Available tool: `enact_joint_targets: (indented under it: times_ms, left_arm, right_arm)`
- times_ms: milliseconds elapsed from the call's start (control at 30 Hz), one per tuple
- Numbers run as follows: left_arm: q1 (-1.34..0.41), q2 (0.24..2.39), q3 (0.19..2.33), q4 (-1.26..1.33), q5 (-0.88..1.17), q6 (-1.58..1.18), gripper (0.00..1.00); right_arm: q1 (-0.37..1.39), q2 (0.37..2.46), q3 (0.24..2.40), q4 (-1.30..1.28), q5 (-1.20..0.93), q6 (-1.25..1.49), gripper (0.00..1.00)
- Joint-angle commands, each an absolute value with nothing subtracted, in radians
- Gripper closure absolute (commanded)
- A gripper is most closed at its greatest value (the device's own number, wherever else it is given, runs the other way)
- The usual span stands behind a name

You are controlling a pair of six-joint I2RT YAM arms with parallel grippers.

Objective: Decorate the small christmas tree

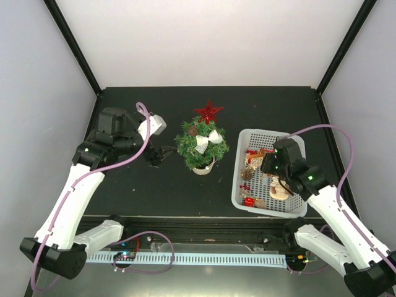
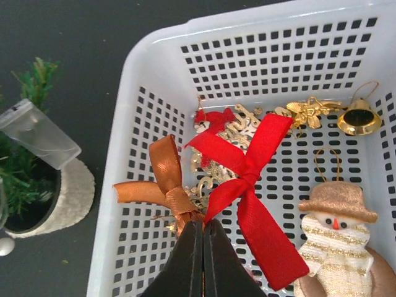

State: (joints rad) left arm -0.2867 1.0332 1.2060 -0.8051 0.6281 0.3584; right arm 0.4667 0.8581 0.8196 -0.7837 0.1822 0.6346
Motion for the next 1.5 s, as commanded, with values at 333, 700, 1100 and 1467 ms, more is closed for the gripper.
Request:
enact_joint_targets:
  times_ms: [333,700,1100,1467]
  left_arm:
    - [-0.261,0.984,1.183,-0.77,0.596,0.341,0.01]
    - [-0.244,0.985,1.184,-0.766,0.588,0.336,0.01]
    - [-0.229,0.973,1.178,-0.758,0.592,0.331,0.01]
    - [-0.219,0.965,1.174,-0.754,0.594,0.331,0.01]
  right_arm:
    - [0.788,0.801,0.954,-0.704,0.174,0.561,0.99]
    - [1.065,0.958,1.04,-0.58,0.145,0.478,0.99]
    - [1.103,1.167,1.099,-0.462,0.049,0.411,0.99]
    - [1.101,1.259,1.144,-0.447,0.082,0.387,0.99]
